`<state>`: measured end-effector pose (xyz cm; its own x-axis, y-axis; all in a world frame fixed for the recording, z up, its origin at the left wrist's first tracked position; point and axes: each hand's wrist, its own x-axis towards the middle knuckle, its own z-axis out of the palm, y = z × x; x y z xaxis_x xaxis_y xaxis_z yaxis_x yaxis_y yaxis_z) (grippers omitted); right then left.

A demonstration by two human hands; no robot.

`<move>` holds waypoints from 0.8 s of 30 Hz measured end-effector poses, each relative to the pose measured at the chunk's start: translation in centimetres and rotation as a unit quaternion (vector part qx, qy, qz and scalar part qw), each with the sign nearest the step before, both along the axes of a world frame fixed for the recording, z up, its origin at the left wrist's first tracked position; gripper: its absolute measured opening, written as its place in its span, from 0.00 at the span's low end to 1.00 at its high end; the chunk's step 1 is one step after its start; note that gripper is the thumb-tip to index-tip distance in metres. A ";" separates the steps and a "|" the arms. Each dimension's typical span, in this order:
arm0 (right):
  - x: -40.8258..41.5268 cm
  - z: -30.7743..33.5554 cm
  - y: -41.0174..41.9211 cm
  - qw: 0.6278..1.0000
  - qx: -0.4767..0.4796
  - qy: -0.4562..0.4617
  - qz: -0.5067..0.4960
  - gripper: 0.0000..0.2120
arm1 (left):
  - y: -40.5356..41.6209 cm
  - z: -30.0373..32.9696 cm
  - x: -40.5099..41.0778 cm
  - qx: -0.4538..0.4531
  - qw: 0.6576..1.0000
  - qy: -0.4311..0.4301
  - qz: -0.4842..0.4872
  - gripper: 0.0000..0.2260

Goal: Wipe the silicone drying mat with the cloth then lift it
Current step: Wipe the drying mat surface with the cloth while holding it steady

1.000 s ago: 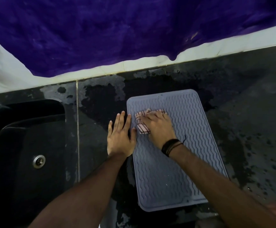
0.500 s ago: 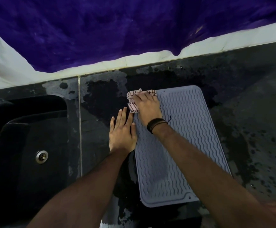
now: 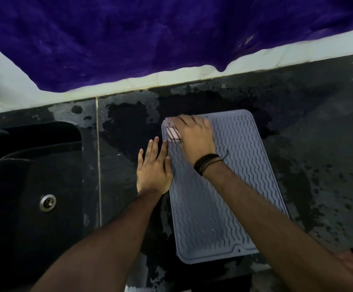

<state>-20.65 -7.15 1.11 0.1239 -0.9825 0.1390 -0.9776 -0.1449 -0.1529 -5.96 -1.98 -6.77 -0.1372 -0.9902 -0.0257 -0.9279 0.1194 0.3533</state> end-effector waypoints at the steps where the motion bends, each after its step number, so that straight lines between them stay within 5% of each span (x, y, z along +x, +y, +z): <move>1: 0.7 0.0 -1.0 1.000 -0.008 0.007 0.013 0.23 | 0.0 0.0 0.0 -0.003 1.000 -0.001 0.000 0.23; 10: -3.5 -2.9 -2.6 0.983 0.033 0.137 0.121 0.20 | 0.0 -0.1 0.0 -0.007 1.000 -0.004 0.000 0.25; 17: -10.8 -2.5 -2.1 0.989 0.047 0.140 -0.020 0.21 | 0.0 -0.1 0.1 0.001 1.000 0.006 -0.001 0.24; 24: -3.8 -2.3 -3.0 0.984 0.098 -0.006 -0.150 0.21 | 0.1 0.1 0.0 -0.001 1.000 0.005 -0.005 0.26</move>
